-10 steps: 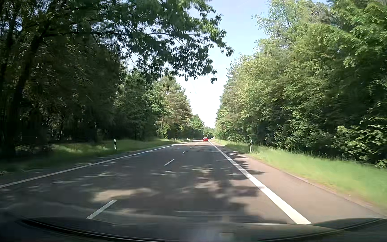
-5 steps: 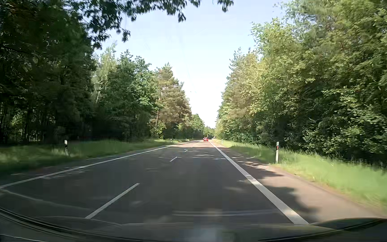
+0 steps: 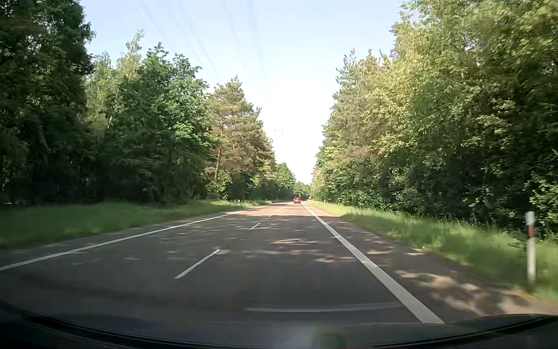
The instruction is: Follow the waypoints while adhering to traffic rules and regulations
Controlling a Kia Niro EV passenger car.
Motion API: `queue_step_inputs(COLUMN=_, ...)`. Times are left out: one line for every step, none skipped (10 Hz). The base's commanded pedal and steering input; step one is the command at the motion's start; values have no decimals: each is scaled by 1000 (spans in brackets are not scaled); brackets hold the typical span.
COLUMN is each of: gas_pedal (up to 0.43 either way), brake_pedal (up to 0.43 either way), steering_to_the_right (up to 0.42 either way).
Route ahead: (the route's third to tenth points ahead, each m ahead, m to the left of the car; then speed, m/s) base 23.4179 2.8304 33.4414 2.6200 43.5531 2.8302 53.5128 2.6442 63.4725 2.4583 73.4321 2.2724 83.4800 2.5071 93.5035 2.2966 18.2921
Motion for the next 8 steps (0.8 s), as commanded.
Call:
queue_step_inputs(gas_pedal=79, brake_pedal=30, steering_to_the_right=1)
queue_step_inputs(gas_pedal=79, brake_pedal=30, steering_to_the_right=1)
queue_step_inputs(gas_pedal=79, brake_pedal=30, steering_to_the_right=1)
queue_step_inputs(gas_pedal=79, brake_pedal=30, steering_to_the_right=1)
queue_step_inputs(gas_pedal=79, brake_pedal=30, steering_to_the_right=1)
queue_step_inputs(gas_pedal=79, brake_pedal=30, steering_to_the_right=1)
queue_step_inputs(gas_pedal=79, brake_pedal=30, steering_to_the_right=2)
queue_step_inputs(gas_pedal=79, brake_pedal=30, steering_to_the_right=1)
